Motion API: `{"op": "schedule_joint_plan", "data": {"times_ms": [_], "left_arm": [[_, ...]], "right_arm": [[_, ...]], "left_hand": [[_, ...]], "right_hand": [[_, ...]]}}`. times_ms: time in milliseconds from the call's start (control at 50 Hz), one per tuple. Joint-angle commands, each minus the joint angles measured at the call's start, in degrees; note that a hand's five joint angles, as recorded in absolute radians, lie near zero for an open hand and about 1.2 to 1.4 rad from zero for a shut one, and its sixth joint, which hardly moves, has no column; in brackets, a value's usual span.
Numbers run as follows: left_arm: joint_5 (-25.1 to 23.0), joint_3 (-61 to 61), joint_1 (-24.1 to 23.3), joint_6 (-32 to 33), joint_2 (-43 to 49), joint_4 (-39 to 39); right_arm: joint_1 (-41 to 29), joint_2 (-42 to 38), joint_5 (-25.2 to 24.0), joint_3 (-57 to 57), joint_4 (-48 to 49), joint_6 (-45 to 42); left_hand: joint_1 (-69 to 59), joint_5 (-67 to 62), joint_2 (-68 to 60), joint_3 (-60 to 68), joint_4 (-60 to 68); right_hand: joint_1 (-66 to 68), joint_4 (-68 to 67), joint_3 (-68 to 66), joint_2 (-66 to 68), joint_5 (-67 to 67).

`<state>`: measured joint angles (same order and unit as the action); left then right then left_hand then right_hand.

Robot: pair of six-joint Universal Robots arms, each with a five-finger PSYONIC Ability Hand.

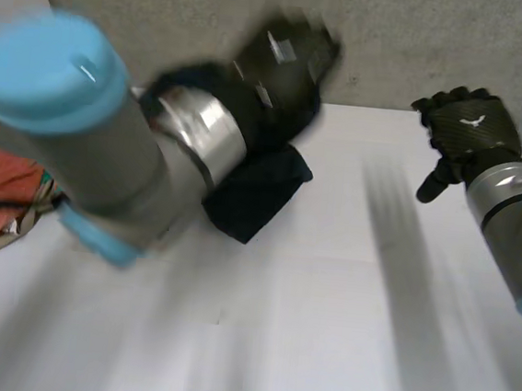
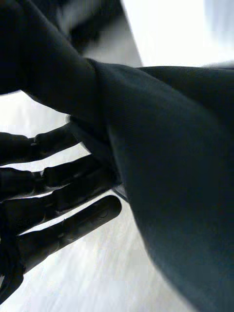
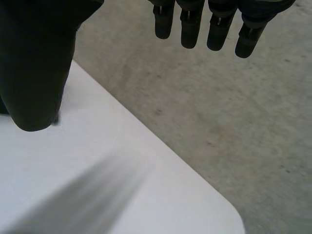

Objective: Fold the laundry.

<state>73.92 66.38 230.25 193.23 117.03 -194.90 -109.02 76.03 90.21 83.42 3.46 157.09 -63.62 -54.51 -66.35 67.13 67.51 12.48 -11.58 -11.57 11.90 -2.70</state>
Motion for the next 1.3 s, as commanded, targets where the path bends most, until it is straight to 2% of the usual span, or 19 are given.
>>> {"op": "schedule_joint_plan", "data": {"times_ms": [20, 140, 240, 320, 460, 520, 600, 700, 820, 900, 980, 1000, 1020, 1100, 1220, 1300], "left_arm": [[-9.3, 9.9, -2.4, 2.1, 5.3, 4.1], [-6.7, 13.9, 1.0, 3.4, -3.3, 3.3], [-0.6, 18.8, 8.3, 0.1, -13.5, 1.2], [2.1, 22.6, 13.8, -1.6, -15.2, 3.5], [1.8, 30.0, 22.6, 2.7, -14.2, 17.7], [0.5, 33.9, 25.1, 5.0, -13.9, 20.4], [-1.1, 37.7, 27.6, 7.8, -13.2, 18.4], [-0.4, 40.1, 29.4, 9.9, -12.0, 13.9], [0.6, 40.7, 30.6, 11.5, -8.8, 12.2], [0.8, 40.6, 31.0, 13.0, -6.6, 11.5], [1.1, 40.4, 30.8, 14.4, -5.1, 10.5], [1.1, 40.4, 30.7, 15.1, -4.7, 9.8], [1.1, 40.4, 30.5, 15.5, -4.4, 9.4], [2.1, 40.4, 30.1, 17.1, -3.8, 5.3], [4.4, 38.6, 28.0, 20.0, -1.1, -1.7], [5.5, 36.8, 27.1, 20.6, -1.8, -1.3]], "right_arm": [[3.8, -0.3, -1.1, -0.3, -0.4, -0.7], [3.4, -0.8, -3.6, 0.1, -1.2, -1.7], [-2.9, -0.9, -6.4, 0.8, -4.4, -4.2], [-7.3, -2.4, -6.5, 0.5, -8.8, -5.7], [-12.5, -7.2, -6.5, -0.2, -19.6, -6.6], [-13.9, -9.1, -6.5, -0.1, -18.1, -6.4], [-16.2, -11.9, -7.2, 0.8, -10.3, -5.4], [-18.6, -14.9, -8.6, 0.6, -4.2, -5.4], [-20.5, -19.5, -9.3, -2.7, -2.7, -5.5], [-21.1, -23.6, -9.4, -6.1, -2.5, -5.4], [-21.5, -26.7, -9.8, -9.4, -2.8, -5.3], [-21.5, -27.1, -9.5, -10.4, -3.3, -5.6], [-21.4, -27.0, -9.4, -10.6, -3.5, -5.5], [-21.2, -23.5, -8.7, -9.4, -2.1, -4.0], [-18.2, -11.6, -9.5, -5.8, -0.3, -1.4], [-17.4, -8.4, -10.0, -5.2, -0.9, 0.2]], "left_hand": [[53.6, 54.5, 56.3, -57.1, -57.5], [53.6, 54.5, 56.3, -57.1, -57.5], [53.6, 54.5, 56.3, -57.1, -57.5], [49.6, 50.4, 52.3, -53.1, -53.5], [39.1, 40.0, 41.9, -42.6, -43.0], [33.9, 34.8, 36.6, -37.4, -37.8], [28.5, 29.4, 31.2, -32.0, -32.4], [28.8, 29.7, 31.6, -32.4, -32.7], [31.9, 32.8, 34.6, -35.4, -35.8], [36.4, 37.3, 39.1, -39.9, -40.3], [35.2, 36.1, 38.0, -38.8, -39.1], [32.9, 33.8, 35.6, -36.4, -36.8], [31.7, 32.6, 34.4, -35.2, -35.6], [13.2, 14.1, 16.0, -16.8, -17.1], [-16.3, -15.4, -13.6, 12.8, 12.4], [-16.4, -15.5, -13.7, 12.9, 12.5]], "right_hand": [[-2.5, 1.6, 1.6, -1.9, 2.7], [-2.5, 1.6, 1.6, -1.9, 2.7], [-2.5, 1.6, 1.6, -1.9, 2.7], [-2.5, 1.6, 1.6, -1.9, 2.7], [-0.3, -0.6, -0.6, 0.3, 0.5], [-0.3, -0.6, -0.6, 0.3, 0.5], [1.7, -2.6, -2.6, 2.3, -1.5], [2.2, -3.1, -3.1, 2.8, -2.0], [2.7, -3.6, -3.6, 3.3, -2.5], [11.6, -12.5, -12.5, 12.2, -11.4], [38.3, -39.2, -39.2, 38.9, -38.1], [64.0, -64.9, -64.9, 64.6, -63.8], [67.5, -68.4, -68.4, 68.1, -67.3], [67.5, -68.4, -68.4, 68.1, -67.3], [67.5, -68.4, -68.4, 68.1, -67.3], [67.5, -68.4, -68.4, 68.1, -67.3]]}}
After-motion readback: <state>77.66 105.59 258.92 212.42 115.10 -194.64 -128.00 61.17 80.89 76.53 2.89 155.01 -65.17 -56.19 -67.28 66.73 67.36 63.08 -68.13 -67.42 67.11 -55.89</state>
